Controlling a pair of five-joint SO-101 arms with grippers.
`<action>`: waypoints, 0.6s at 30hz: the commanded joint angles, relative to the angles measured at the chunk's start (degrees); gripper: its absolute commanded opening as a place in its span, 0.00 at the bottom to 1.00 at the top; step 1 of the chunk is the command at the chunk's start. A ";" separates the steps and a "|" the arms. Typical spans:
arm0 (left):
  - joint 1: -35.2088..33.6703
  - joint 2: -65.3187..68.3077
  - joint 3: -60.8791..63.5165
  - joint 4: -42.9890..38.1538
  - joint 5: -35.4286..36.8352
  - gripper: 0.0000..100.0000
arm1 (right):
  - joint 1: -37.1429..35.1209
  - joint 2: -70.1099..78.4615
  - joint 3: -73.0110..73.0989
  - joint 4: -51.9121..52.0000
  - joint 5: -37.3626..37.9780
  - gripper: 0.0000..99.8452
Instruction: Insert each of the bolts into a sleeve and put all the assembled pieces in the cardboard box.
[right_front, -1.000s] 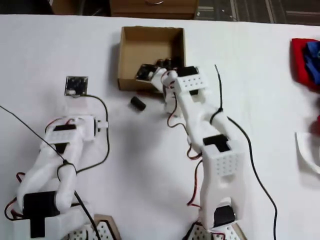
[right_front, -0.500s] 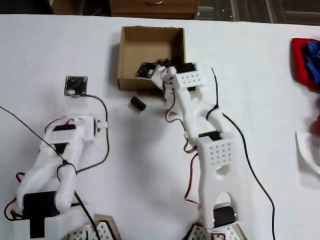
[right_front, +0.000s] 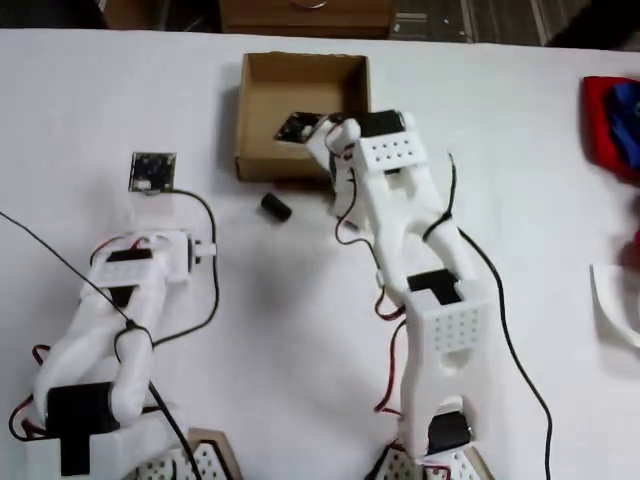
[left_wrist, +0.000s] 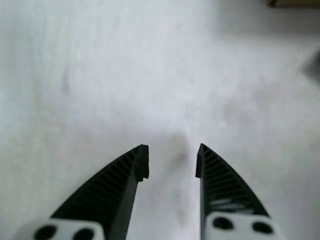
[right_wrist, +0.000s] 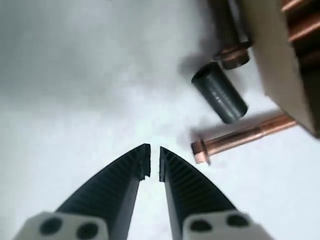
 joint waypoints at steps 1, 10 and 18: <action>-0.35 -0.09 -2.15 0.53 -0.26 0.18 | -0.57 -1.10 -0.44 -5.23 -0.44 0.02; -0.35 -0.09 -2.15 0.53 -0.26 0.18 | -0.57 2.59 -0.79 -8.75 1.41 0.17; -0.35 -0.09 -2.15 0.53 -0.26 0.18 | -0.40 2.68 -4.22 -10.07 5.63 0.15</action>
